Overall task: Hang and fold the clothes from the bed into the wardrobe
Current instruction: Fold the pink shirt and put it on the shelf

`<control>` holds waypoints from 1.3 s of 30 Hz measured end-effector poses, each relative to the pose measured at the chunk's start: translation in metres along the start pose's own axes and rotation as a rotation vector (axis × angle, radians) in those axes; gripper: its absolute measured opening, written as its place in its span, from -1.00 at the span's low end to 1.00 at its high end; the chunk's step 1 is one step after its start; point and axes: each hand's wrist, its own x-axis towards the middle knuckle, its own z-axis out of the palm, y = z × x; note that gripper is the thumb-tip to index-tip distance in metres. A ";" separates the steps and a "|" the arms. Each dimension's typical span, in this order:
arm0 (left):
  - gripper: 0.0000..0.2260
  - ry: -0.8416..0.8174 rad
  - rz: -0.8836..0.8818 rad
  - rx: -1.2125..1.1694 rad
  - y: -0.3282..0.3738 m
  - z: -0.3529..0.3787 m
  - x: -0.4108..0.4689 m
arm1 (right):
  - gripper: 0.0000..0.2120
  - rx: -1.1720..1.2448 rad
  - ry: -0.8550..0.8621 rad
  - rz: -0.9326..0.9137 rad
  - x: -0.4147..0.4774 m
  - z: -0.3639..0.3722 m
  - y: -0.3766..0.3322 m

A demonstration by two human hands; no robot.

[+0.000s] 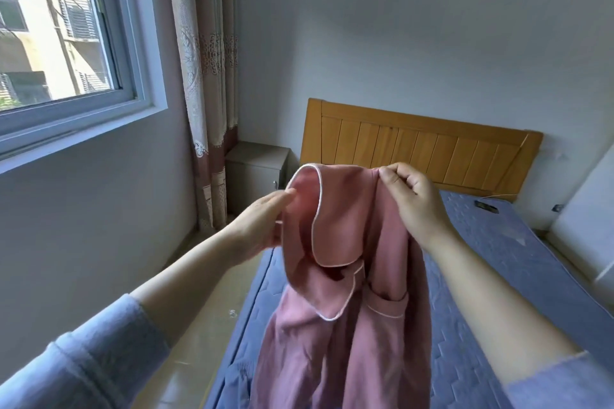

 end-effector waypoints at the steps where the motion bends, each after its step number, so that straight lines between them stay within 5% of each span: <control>1: -0.62 -0.104 -0.065 -0.023 -0.007 -0.001 0.000 | -0.80 0.012 0.015 0.002 0.003 -0.004 -0.001; 11: -0.81 -0.364 -0.023 -0.195 -0.041 0.030 0.001 | -0.81 0.026 0.036 -0.028 0.016 -0.029 -0.011; 15: -0.80 -0.414 0.047 -0.016 -0.035 0.074 0.001 | -0.79 0.019 0.043 -0.026 0.014 -0.032 -0.009; 23: -0.77 -0.051 0.240 0.240 -0.039 0.061 0.021 | -0.80 0.097 0.120 0.011 0.012 -0.069 -0.003; 26: -0.90 -0.023 0.199 0.223 -0.048 0.043 0.029 | -0.80 0.100 0.112 0.005 0.015 -0.077 -0.004; 32: -0.85 0.062 0.167 0.267 -0.047 0.027 0.035 | -0.81 0.082 0.084 -0.019 0.024 -0.083 -0.005; 34: -0.65 0.015 0.169 0.304 -0.046 0.027 0.032 | -0.79 0.076 0.072 -0.024 0.027 -0.083 -0.006; 37: -0.04 -0.168 0.114 0.240 -0.045 0.036 0.031 | -0.77 0.079 0.066 -0.027 0.029 -0.081 -0.006; 39: 0.04 -0.302 0.059 0.212 -0.042 0.048 0.035 | -0.77 0.090 0.056 -0.026 0.029 -0.080 -0.007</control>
